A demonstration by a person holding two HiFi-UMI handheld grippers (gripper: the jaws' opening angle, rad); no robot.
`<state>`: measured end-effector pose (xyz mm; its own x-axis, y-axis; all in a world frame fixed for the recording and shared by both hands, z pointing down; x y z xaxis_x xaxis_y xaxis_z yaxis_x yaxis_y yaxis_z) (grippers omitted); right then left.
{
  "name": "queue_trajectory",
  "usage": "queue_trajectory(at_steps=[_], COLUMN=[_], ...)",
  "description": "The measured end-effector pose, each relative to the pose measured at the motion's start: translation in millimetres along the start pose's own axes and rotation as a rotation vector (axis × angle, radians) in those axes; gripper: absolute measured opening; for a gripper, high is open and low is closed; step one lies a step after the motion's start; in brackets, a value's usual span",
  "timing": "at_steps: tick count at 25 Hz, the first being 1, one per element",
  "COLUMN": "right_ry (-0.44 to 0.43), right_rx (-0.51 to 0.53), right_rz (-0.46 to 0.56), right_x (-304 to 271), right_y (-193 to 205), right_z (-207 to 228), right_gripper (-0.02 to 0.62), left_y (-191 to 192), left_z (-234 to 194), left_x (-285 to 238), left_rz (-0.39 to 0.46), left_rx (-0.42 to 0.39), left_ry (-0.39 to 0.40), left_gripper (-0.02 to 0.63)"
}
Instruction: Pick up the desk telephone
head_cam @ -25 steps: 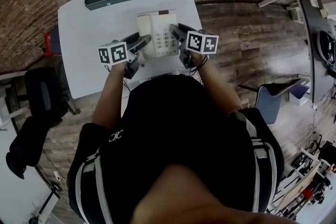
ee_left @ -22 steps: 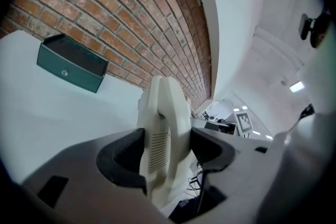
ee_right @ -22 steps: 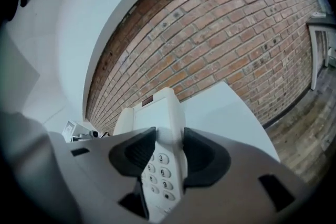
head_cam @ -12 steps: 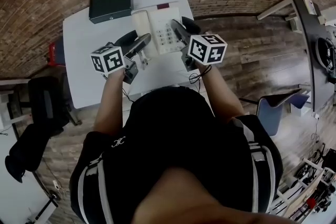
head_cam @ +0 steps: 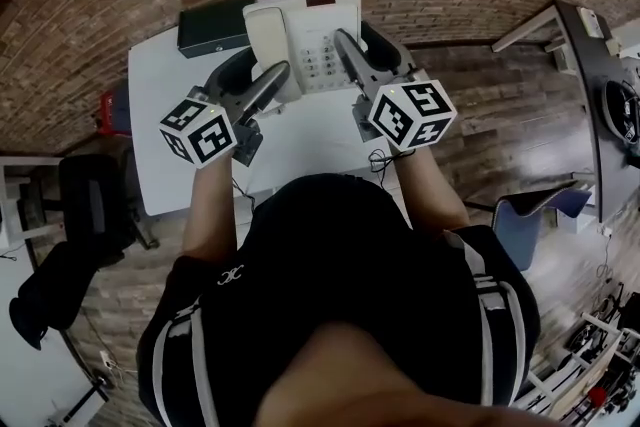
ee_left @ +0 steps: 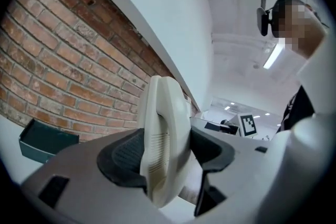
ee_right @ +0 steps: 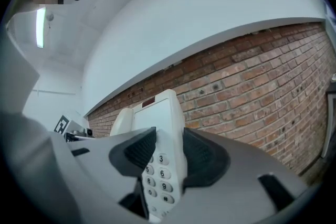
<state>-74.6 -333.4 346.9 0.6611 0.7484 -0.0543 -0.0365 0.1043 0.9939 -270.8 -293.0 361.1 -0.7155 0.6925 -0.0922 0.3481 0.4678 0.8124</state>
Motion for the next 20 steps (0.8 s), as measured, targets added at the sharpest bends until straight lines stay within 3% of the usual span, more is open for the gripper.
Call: queue_trajectory(at_steps=[4, 20], right_ry=[-0.002, -0.012], right_rx=[0.021, -0.008], right_rz=[0.029, 0.008], right_x=[3.4, 1.0], right_y=[-6.2, 2.3], right_z=[-3.0, -4.3], right_gripper=[0.146, 0.143], left_y=[-3.9, 0.5], left_z=[6.0, 2.5], left_x=[3.1, 6.4], left_rz=[0.015, -0.006], left_rx=[-0.032, -0.016], left_ry=[0.003, -0.025], left_gripper=[0.278, 0.278])
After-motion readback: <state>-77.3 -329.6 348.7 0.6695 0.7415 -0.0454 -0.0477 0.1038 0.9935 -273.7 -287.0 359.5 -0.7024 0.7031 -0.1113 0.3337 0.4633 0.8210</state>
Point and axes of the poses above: the fingertips, and each gripper's own axes: x backward along the fingers, z to its right, y out of its underside, the point moved 6 cm from there along x, backward along the fingers, and after that the axes turned 10 degrees about x, right-handed, at the moved point
